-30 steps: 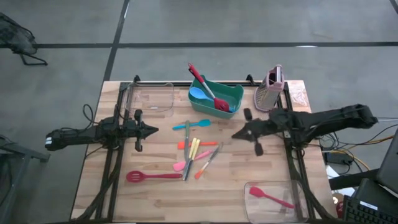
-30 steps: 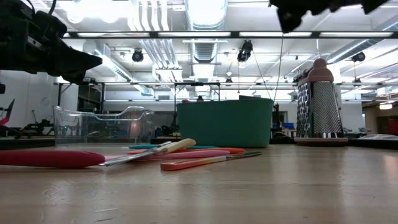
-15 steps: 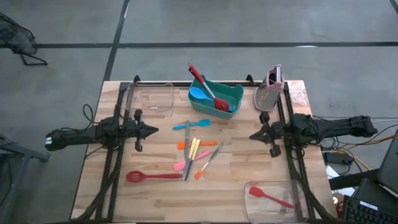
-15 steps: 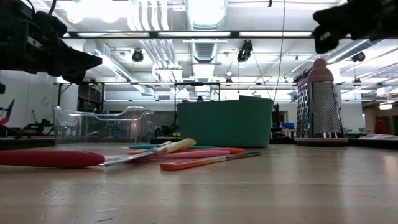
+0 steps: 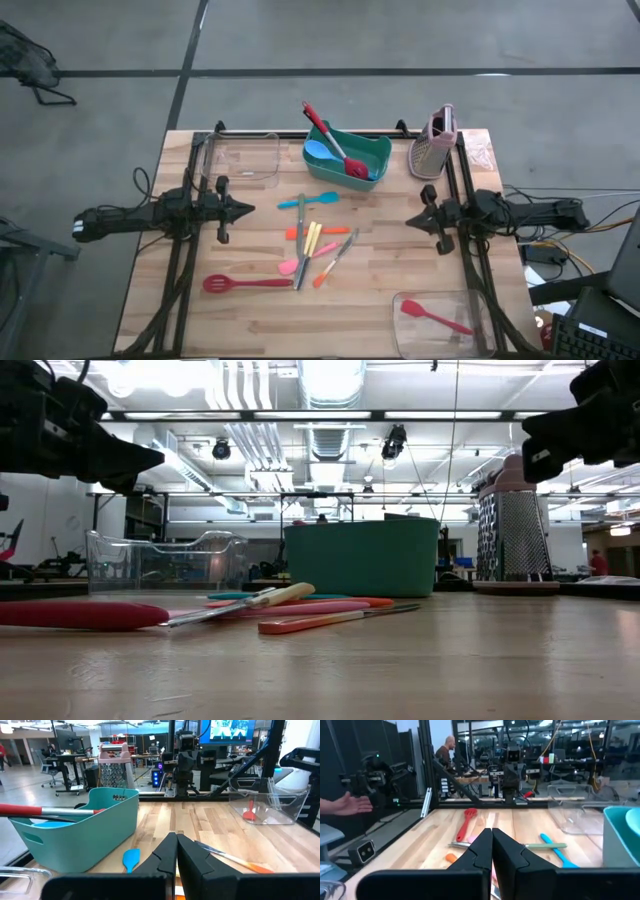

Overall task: Pick & Place Kitchen Items
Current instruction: Put the right yellow table knife into the top transparent bin

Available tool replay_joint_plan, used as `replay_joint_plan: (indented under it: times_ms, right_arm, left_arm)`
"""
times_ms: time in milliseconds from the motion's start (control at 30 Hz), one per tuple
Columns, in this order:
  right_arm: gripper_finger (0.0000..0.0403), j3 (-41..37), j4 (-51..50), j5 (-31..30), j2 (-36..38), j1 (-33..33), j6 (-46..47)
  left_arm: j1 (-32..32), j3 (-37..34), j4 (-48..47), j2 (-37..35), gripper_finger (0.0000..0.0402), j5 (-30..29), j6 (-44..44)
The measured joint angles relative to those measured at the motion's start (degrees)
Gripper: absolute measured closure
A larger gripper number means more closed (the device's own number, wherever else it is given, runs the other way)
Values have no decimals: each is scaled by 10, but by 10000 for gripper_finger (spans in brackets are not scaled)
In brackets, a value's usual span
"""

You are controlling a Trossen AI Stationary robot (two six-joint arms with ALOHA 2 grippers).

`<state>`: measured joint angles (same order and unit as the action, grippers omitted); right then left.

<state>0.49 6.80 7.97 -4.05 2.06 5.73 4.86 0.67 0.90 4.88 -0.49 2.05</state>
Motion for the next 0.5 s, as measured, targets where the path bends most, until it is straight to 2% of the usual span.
replay_joint_plan:
  times_ms: [167,300,500]
  right_arm:
    - [394,0,-5,11,22,0,19]
    - [394,0,-5,11,26,0,-2]
    - [394,0,-6,11,24,0,-16]
  left_arm:
    - [0,0,1,0,383,0,-5]
    - [0,0,15,0,383,-1,-20]
    - [0,0,122,0,383,-11,-107]
